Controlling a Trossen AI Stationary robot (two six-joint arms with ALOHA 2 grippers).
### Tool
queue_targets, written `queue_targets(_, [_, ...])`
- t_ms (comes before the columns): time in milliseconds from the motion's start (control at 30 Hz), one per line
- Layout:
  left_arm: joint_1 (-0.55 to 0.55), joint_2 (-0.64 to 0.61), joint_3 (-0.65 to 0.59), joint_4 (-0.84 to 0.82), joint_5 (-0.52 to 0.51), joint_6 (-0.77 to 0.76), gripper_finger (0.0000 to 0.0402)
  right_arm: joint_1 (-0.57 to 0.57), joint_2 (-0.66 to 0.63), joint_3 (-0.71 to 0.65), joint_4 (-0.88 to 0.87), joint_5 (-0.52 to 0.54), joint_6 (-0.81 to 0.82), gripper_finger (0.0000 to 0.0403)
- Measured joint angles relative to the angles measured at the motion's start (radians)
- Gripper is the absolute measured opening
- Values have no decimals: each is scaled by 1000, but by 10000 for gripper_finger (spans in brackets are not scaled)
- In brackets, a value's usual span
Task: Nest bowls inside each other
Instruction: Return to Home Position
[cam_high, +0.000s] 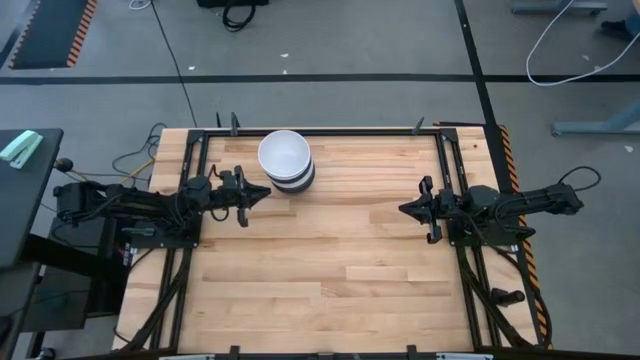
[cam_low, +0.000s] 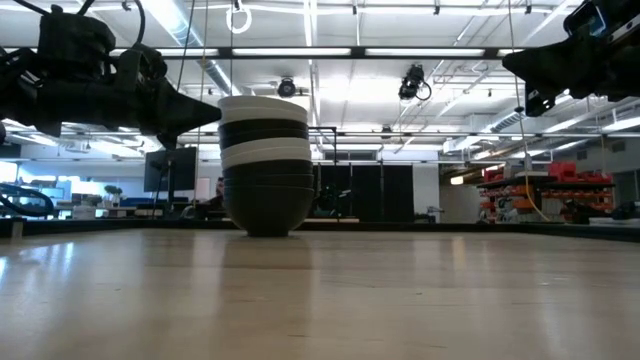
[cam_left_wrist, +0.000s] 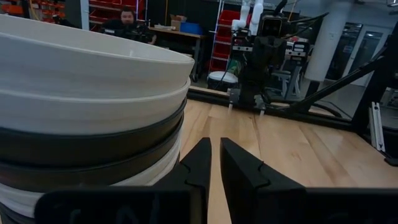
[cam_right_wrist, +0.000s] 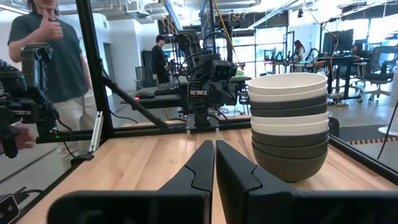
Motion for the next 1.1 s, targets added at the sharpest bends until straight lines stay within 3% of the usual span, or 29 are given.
queue_targets(1100, [0,0,0,0,0,0,28,0,0,0,0,0,0,22])
